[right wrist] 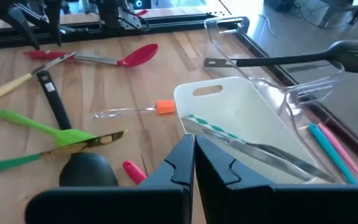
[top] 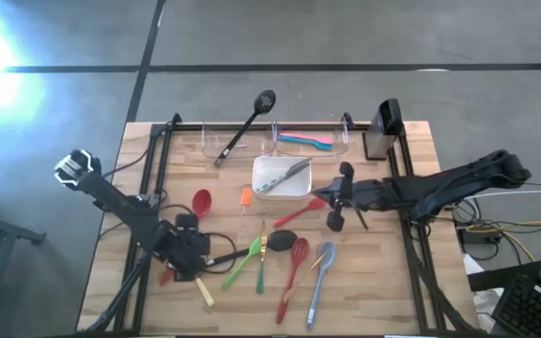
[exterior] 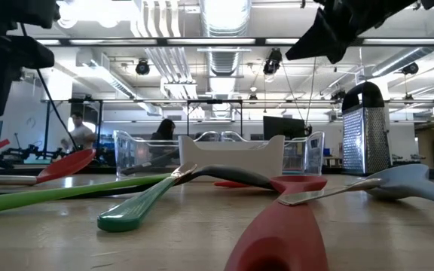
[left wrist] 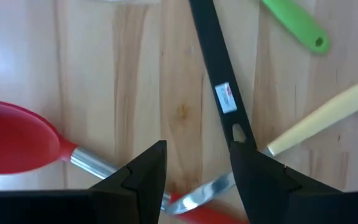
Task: Pick & Place Kitchen Items
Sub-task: Put the gold table knife into the white bin
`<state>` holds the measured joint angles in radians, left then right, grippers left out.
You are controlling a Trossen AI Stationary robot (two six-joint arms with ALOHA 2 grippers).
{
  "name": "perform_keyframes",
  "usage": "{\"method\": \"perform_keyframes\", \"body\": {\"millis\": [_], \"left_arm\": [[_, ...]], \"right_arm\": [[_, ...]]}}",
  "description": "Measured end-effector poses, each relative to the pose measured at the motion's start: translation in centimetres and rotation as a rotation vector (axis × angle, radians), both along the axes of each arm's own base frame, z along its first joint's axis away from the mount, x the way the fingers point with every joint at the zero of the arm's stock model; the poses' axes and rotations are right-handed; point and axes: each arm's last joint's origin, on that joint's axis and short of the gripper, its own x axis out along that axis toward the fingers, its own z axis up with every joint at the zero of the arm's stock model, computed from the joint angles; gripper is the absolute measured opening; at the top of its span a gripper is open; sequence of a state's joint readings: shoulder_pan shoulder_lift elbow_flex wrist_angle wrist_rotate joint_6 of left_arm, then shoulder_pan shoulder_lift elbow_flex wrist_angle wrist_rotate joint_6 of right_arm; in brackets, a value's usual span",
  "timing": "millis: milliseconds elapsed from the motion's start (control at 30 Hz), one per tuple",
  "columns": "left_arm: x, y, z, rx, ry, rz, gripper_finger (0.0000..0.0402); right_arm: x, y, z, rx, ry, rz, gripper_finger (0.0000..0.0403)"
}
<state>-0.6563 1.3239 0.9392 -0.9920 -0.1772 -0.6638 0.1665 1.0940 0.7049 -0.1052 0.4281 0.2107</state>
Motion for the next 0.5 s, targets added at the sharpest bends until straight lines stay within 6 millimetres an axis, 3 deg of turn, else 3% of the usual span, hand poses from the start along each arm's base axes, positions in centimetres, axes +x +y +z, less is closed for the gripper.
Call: {"method": "perform_keyframes", "body": {"millis": [200, 500], "left_arm": [[0.6, -0.8, 0.3, -0.027, 0.096, -0.002, 0.0181], [0.4, -1.1, 0.5, -0.107, 0.163, -0.019, 0.0181]], "right_arm": [[-0.9, -0.2, 0.5, 0.025, -0.002, -0.015, 0.0008], [-0.4, -0.1, -0.2, 0.027, 0.028, -0.02, 0.0008]]}}
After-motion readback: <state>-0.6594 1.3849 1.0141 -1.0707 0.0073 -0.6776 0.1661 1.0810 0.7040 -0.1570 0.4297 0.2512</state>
